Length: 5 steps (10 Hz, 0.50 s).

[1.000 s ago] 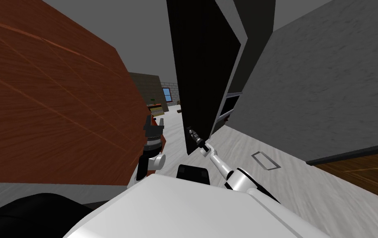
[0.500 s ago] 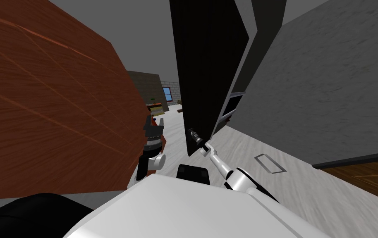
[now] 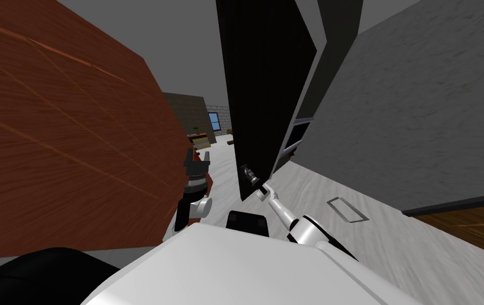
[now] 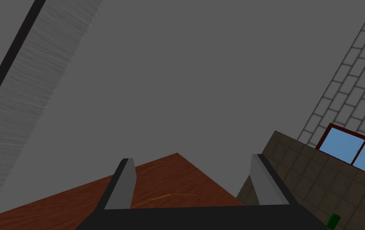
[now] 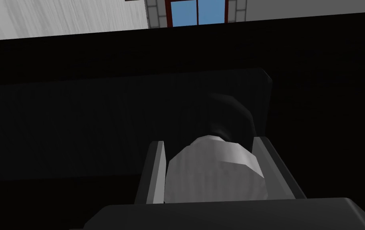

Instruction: Push the door open

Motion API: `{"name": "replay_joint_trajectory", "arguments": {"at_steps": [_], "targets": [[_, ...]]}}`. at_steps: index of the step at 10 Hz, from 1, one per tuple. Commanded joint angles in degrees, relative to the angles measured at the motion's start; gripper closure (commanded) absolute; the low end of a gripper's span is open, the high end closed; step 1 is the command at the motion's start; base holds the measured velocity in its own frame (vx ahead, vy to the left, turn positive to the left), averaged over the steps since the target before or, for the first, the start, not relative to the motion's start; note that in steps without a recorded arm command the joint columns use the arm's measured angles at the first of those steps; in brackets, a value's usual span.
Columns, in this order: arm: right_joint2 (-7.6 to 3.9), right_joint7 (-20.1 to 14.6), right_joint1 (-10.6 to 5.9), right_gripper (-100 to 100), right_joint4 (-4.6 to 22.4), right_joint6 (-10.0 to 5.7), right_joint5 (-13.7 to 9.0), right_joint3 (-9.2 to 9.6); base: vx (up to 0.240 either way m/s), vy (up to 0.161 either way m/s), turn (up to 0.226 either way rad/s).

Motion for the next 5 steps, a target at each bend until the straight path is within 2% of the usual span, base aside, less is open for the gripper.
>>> {"name": "replay_joint_trajectory", "arguments": {"at_steps": [1, 5], "targets": [[0.08, 0.3, -0.01, 100, -0.5, 0.16, 0.1, -0.59, 0.132, 0.159, -0.078], [0.75, 1.8, 1.12, 100, -1.4, 1.16, 0.9, -2.78, 0.157, 0.170, -0.076]]}}
